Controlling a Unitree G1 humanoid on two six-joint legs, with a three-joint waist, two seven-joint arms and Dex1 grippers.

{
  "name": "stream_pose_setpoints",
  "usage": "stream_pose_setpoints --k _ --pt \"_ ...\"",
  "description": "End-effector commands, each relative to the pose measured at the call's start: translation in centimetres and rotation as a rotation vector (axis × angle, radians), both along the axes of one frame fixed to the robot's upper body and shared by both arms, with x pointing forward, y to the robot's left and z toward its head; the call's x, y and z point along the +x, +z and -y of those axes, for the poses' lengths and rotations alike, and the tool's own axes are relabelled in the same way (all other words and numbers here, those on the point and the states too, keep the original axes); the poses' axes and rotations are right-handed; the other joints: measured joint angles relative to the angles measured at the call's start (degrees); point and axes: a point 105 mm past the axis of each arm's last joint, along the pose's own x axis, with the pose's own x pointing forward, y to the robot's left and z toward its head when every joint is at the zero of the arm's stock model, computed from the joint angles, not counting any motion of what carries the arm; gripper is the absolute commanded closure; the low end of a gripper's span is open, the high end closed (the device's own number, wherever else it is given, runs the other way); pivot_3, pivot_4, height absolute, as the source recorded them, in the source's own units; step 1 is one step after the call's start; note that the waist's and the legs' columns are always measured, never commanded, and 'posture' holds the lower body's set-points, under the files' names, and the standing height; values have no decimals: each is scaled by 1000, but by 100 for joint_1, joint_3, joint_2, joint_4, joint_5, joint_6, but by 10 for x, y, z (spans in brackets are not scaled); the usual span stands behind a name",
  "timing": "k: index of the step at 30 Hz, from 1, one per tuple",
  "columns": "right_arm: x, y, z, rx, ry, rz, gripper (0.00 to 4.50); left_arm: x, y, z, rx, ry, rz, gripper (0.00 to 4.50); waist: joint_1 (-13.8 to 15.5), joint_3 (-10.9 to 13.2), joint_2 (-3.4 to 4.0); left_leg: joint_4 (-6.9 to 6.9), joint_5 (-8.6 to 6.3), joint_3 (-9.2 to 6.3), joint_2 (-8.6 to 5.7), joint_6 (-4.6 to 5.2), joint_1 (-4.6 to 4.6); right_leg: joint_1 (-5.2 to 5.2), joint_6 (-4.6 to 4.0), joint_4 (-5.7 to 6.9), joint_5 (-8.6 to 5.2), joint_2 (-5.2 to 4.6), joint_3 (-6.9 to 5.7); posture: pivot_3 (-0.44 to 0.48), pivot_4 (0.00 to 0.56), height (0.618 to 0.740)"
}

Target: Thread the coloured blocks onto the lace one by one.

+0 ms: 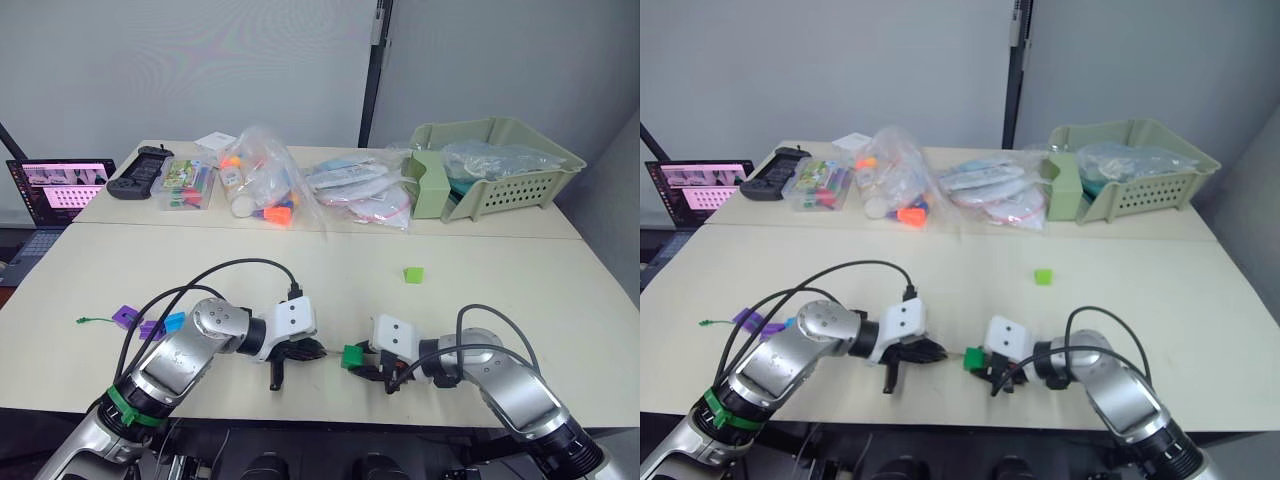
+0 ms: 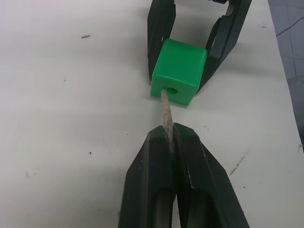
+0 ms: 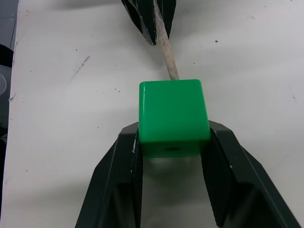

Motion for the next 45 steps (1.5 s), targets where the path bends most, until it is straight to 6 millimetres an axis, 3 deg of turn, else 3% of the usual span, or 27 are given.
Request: stream_pose_setpoints --k 1,11,21,37,45 --pt "-3 -6 0 -22 -1 -27 3317 -8 6 14 -21 -75 10 4500 0 0 0 0 0 0 0 0 0 0 0 0 0 0 0 0 150 740" --pt "-2 -9 4 -39 -26 -26 3317 -6 18 16 -75 -66 39 4500 3 0 0 0 0 0 0 0 0 0 0 0 0 -1 0 0 150 740" --pt "-1 -11 6 -49 -24 -29 3317 -10 11 -2 -26 -50 14 4500 -6 0 0 0 0 -1 1 0 0 0 0 0 0 -1 0 0 150 740" --pt "-3 -12 7 -11 -11 -49 3317 -8 5 -3 -62 -11 14 4500 1 0 0 0 0 -2 0 0 0 0 0 0 0 -2 -1 0 150 740" --pt "-7 -16 18 1 53 -66 3317 -9 2 -4 -147 33 -23 4500 24 0 0 0 0 -4 1 0 -3 1 1 -3 0 -10 -3 0 150 740"
